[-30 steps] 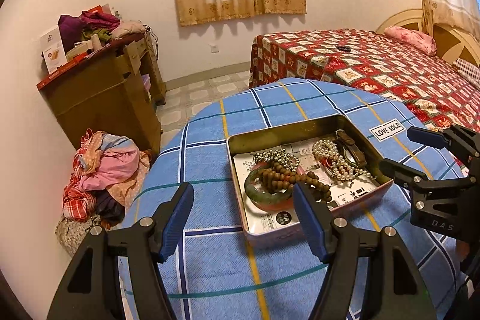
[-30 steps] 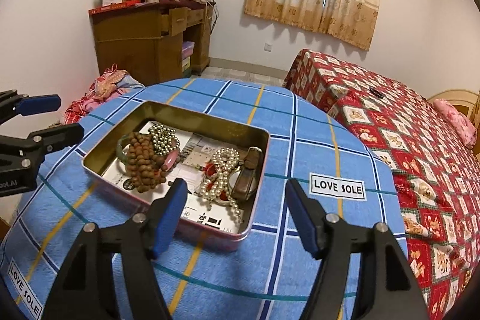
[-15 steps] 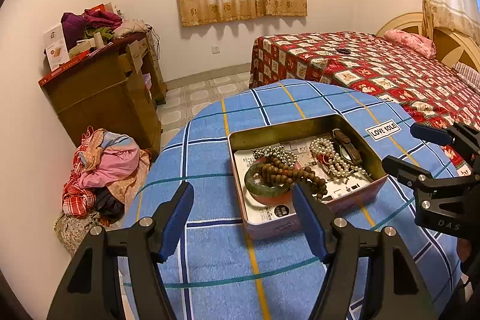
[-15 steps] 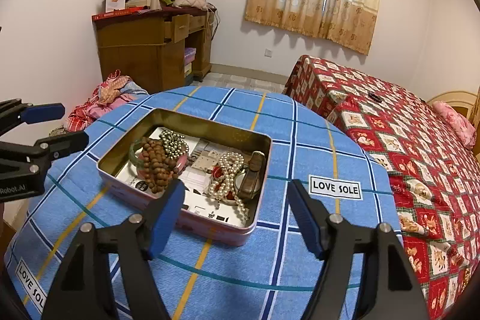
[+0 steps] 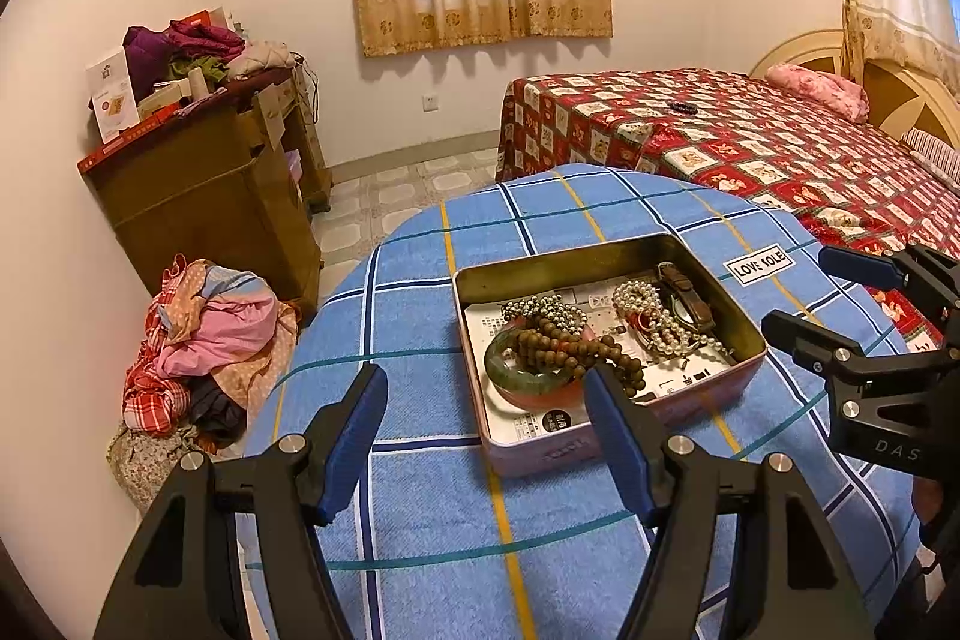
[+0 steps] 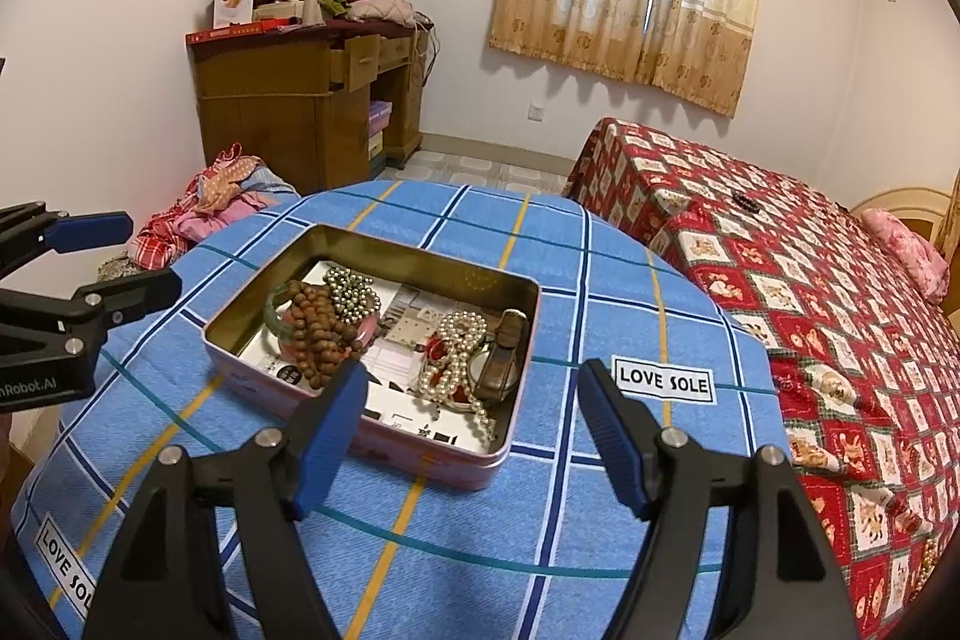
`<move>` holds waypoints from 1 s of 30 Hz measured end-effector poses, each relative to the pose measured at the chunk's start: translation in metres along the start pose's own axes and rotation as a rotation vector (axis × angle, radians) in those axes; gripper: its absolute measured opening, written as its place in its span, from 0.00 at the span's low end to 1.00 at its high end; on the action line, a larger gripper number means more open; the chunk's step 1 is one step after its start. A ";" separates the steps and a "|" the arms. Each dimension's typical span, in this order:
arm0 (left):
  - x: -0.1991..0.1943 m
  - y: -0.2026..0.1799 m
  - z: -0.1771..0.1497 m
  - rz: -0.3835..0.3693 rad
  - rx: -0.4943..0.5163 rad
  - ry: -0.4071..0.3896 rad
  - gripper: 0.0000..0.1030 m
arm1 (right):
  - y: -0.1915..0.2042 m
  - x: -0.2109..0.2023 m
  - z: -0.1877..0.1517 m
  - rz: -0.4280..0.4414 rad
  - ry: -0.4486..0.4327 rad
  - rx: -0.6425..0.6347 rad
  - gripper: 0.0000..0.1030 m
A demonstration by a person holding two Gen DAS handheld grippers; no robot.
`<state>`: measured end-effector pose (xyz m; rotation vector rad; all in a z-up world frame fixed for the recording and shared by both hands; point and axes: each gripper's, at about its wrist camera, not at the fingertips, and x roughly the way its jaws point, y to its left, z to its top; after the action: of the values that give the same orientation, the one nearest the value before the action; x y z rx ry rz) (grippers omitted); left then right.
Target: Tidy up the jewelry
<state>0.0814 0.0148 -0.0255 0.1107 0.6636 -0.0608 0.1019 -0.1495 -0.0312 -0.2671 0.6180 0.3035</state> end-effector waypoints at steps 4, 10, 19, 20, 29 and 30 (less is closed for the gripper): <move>0.000 0.000 0.000 -0.001 0.001 -0.001 0.67 | 0.000 0.000 0.000 -0.002 -0.001 0.001 0.72; -0.002 0.000 0.000 -0.002 0.004 -0.002 0.67 | 0.000 -0.002 0.000 -0.006 0.000 0.001 0.73; -0.003 -0.002 0.000 -0.004 0.009 0.005 0.67 | -0.003 -0.004 0.000 -0.009 -0.003 0.002 0.74; -0.003 -0.003 0.000 -0.005 0.010 0.004 0.67 | -0.003 -0.004 0.000 -0.010 -0.003 0.002 0.74; -0.001 -0.003 0.000 -0.006 0.010 0.005 0.67 | -0.003 -0.003 -0.001 -0.010 -0.003 0.001 0.74; 0.000 -0.003 0.000 -0.007 0.008 0.006 0.67 | -0.004 -0.004 -0.001 -0.009 -0.003 0.001 0.74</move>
<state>0.0809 0.0120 -0.0253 0.1168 0.6702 -0.0695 0.1000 -0.1540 -0.0287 -0.2689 0.6142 0.2950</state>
